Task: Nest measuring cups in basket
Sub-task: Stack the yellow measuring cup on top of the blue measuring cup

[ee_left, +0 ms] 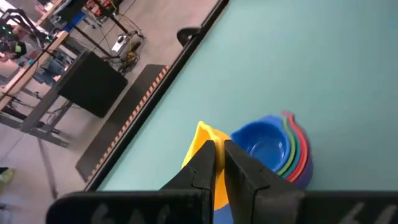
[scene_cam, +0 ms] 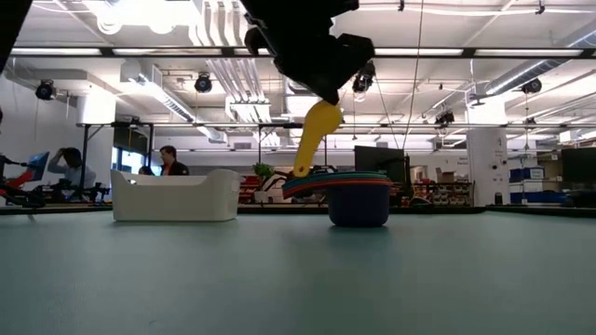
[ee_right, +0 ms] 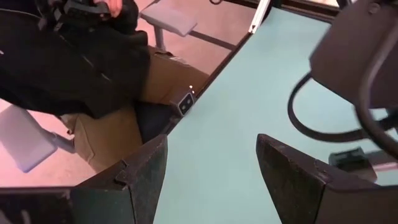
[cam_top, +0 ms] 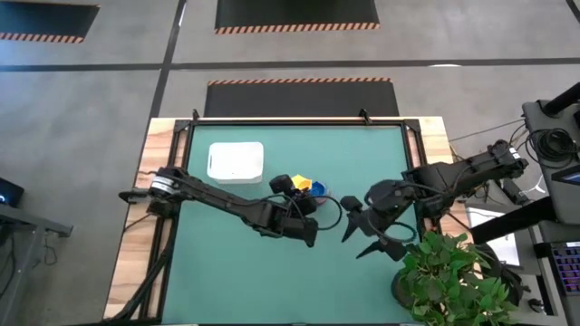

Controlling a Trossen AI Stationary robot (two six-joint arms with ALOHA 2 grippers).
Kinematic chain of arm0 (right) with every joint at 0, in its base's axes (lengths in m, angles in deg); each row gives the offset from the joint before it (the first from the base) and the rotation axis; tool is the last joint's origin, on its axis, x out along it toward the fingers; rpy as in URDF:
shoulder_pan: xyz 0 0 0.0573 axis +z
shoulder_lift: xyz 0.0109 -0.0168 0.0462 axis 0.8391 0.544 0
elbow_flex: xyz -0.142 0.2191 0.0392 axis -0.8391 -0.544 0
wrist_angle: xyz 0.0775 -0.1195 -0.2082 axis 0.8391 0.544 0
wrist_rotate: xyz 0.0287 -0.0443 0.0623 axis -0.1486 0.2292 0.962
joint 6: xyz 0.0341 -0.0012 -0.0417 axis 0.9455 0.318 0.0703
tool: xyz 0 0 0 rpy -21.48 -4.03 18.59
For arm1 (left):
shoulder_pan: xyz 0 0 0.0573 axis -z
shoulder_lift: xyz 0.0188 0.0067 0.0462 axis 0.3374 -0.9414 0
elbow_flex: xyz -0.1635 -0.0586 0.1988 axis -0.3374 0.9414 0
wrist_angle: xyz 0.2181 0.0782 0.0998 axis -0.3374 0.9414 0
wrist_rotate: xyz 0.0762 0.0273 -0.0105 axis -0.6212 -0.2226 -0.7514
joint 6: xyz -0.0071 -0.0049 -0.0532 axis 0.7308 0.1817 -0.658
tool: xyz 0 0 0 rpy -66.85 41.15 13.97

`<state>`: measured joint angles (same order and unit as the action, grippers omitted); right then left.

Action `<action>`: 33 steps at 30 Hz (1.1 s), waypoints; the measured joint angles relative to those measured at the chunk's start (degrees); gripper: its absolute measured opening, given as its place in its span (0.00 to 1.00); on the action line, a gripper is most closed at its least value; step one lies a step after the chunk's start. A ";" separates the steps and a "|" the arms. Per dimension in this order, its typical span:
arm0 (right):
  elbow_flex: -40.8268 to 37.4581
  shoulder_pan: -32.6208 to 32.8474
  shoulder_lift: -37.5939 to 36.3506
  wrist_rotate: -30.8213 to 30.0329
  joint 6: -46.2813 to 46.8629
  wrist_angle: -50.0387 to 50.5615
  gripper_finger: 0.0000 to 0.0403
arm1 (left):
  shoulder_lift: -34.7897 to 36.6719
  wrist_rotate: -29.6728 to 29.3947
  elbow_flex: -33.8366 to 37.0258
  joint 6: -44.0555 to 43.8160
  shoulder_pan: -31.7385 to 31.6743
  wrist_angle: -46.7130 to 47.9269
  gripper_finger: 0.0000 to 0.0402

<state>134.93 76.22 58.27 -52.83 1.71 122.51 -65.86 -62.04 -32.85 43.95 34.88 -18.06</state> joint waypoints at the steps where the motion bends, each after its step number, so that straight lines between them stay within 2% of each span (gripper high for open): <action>1: 0.00 0.45 -0.13 -0.44 0.00 -0.09 0.58 | -0.10 0.01 -0.01 0.26 -0.03 -0.93 0.01; 19: -0.09 1.58 -0.64 -1.56 0.33 -0.23 0.58 | -4.18 0.14 -0.01 0.13 -0.05 -5.54 0.04; 25: -0.09 1.58 -0.64 -1.56 0.09 -0.23 0.58 | -4.69 3.35 -0.01 0.59 -0.01 -7.48 0.04; 33: -0.14 1.58 -0.64 -1.56 0.54 -0.20 0.58 | -4.69 4.84 -0.01 0.59 -0.01 -8.85 0.04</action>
<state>134.79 77.80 57.63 -54.38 2.25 122.31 -70.55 -57.20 -32.86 44.54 34.87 -26.91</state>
